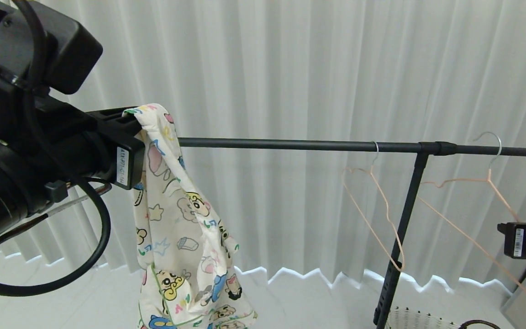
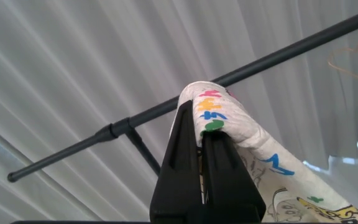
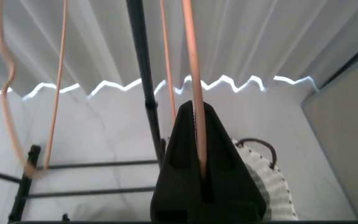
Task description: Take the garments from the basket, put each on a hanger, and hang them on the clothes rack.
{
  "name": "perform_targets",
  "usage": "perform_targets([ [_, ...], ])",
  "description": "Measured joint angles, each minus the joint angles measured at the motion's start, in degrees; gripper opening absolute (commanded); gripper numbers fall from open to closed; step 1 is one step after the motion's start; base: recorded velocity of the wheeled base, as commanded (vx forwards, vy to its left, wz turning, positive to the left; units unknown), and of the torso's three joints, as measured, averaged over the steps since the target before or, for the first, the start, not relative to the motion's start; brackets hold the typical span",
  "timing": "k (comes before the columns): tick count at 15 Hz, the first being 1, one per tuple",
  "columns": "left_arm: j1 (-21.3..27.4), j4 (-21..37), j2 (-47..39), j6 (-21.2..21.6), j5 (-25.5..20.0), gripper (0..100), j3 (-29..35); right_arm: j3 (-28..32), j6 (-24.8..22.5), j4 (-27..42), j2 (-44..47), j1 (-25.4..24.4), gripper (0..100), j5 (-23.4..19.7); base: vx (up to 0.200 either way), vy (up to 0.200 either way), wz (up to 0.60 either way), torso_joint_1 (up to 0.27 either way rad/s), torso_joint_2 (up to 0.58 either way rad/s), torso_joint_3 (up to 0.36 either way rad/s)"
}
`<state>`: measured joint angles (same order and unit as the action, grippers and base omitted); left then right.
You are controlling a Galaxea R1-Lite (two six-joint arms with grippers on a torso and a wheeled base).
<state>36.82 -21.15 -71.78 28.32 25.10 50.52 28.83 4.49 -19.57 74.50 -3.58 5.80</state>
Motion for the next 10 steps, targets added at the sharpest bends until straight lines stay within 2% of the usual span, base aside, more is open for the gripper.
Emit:
perform_targets([
  [6, 0.0, 0.0, 0.0, -0.1, 0.0, 0, -1.5, -5.3, -2.7, 0.0, -8.0, -0.2, 0, -3.5, -0.2, 0.0, 0.0, 0.002, 0.0, 0.003],
  [9, 0.0, 0.0, 0.0, -0.1, 0.0, 0, -2.0, -6.2, -2.7, 0.0, -12.2, -2.3, 0, -6.1, -0.2, 0.0, 0.0, 0.007, 0.0, 0.001],
  [10, 0.0, 0.0, 0.0, -0.2, 0.0, 0, -2.3, -6.3, -2.7, 0.1, -13.4, -3.4, 0, -6.7, 0.0, 0.0, 0.0, 0.0, 0.0, 0.0],
])
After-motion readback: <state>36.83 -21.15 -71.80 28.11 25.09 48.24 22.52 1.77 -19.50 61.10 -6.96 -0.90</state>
